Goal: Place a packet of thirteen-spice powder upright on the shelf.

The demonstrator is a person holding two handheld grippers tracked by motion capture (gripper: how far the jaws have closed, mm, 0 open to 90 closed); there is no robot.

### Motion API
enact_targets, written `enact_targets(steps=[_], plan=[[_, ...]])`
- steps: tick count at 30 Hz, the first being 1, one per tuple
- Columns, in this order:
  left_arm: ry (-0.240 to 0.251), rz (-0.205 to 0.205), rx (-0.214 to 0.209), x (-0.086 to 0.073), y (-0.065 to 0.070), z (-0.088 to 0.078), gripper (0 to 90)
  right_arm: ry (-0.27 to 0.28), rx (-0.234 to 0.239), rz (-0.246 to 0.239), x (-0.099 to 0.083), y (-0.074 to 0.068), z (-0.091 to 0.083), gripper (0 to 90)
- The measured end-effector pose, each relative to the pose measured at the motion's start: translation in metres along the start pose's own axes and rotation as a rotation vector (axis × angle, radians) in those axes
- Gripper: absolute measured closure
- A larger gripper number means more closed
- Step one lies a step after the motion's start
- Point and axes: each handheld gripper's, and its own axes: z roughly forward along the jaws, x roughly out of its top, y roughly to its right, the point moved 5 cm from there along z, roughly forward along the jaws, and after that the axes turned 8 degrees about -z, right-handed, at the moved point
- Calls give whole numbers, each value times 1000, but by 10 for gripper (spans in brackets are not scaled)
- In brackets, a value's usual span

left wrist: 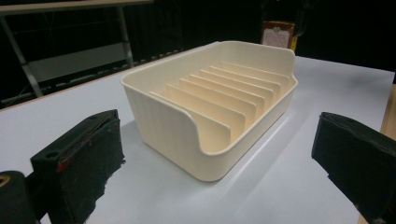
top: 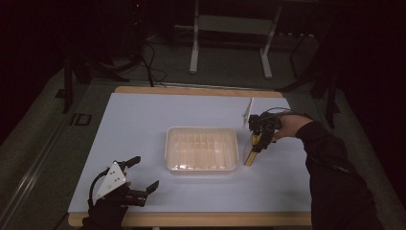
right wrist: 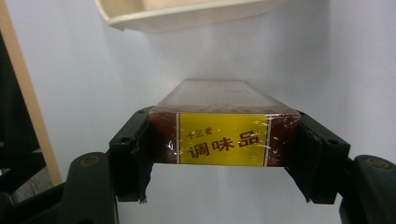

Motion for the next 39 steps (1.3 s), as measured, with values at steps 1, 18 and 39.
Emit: enact_targets(steps=[1, 18, 39], plan=[[0, 0, 1, 0, 0, 0, 21, 0, -1, -9, 0, 0, -1, 316], [-3, 1, 0, 0, 0, 0, 21, 1, -18, -66, 0, -14, -26, 317], [-6, -3, 1, -1, 0, -1, 21, -1, -55, -113, 1, -27, -62, 318]])
